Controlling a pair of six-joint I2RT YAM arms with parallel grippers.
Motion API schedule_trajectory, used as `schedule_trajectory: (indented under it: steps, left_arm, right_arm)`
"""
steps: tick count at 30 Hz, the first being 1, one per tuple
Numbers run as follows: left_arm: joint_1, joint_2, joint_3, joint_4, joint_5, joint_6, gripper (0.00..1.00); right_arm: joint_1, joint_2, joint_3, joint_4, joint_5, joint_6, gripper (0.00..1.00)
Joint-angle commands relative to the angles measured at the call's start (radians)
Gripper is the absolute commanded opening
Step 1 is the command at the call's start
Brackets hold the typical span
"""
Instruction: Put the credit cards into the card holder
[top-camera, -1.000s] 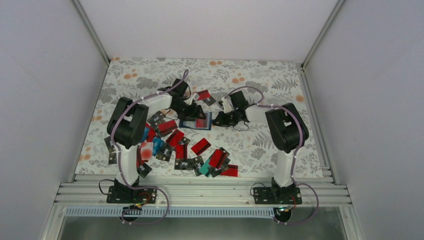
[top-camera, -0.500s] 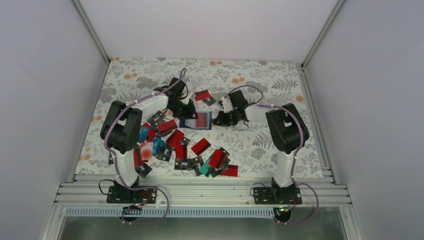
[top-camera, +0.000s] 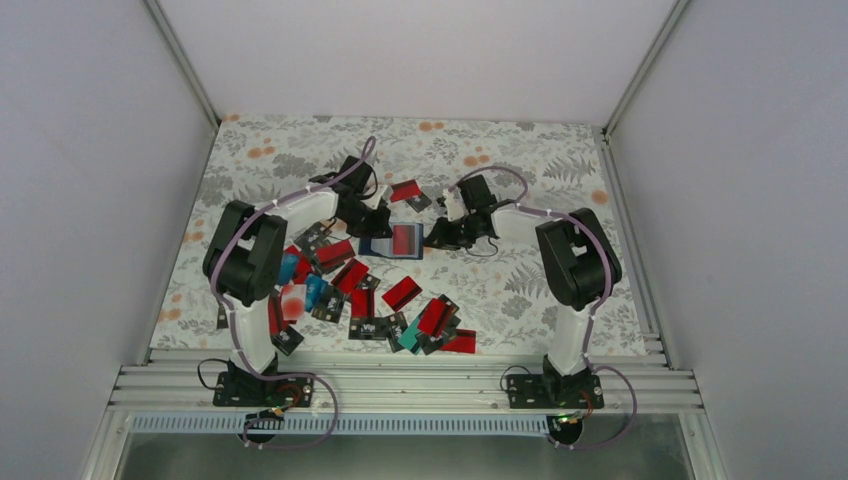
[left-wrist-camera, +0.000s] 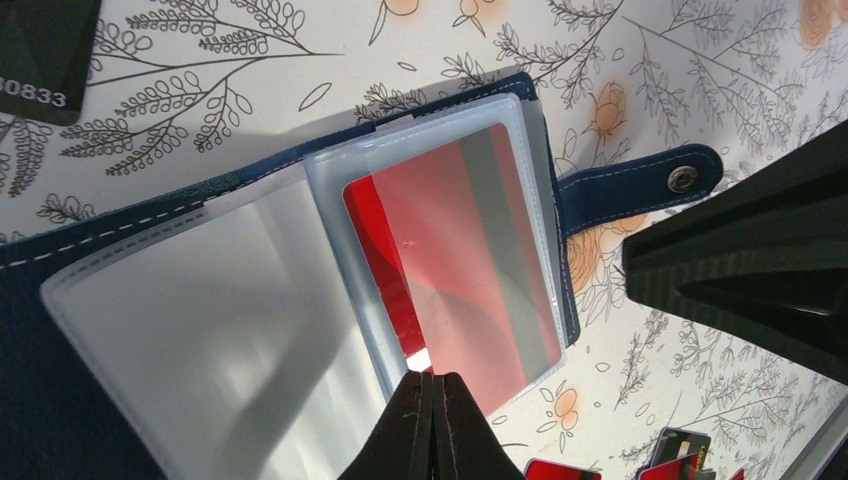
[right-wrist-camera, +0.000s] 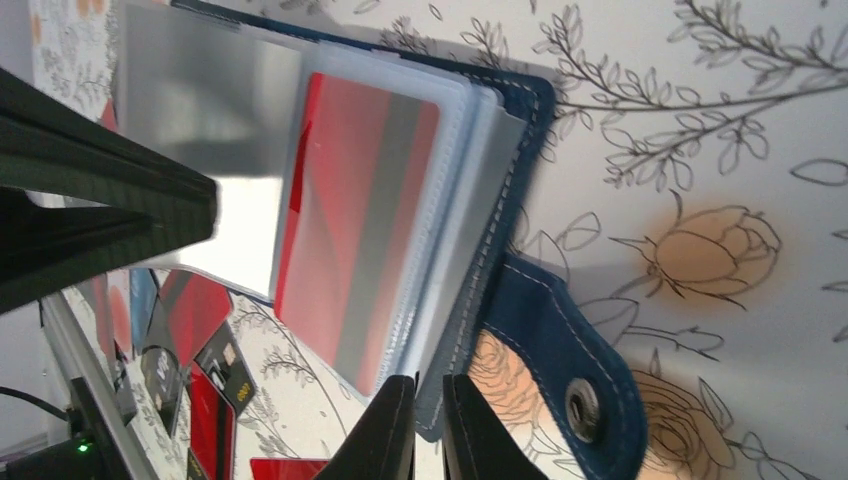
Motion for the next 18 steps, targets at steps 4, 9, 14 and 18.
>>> schedule_trajectory:
  steps: [4,9,14,18]
  left_arm:
    - [-0.007,0.069,0.030,0.027,0.024,0.008,0.02]
    - [-0.006,0.103,0.052,0.025,0.021,0.004,0.02]
    - [-0.009,0.131,0.059,0.020,0.007,0.004,0.02]
    - [-0.010,0.148,0.056,0.015,-0.008,0.003,0.02]
  right_arm:
    - [0.002,-0.026,0.051,-0.001,-0.044,0.024,0.13]
    - [0.001,-0.001,0.069,0.003,-0.058,0.024,0.15]
    - [0.001,0.026,0.087,0.012,-0.077,0.025,0.18]
    - [0.001,0.056,0.103,0.014,-0.087,0.028,0.20]
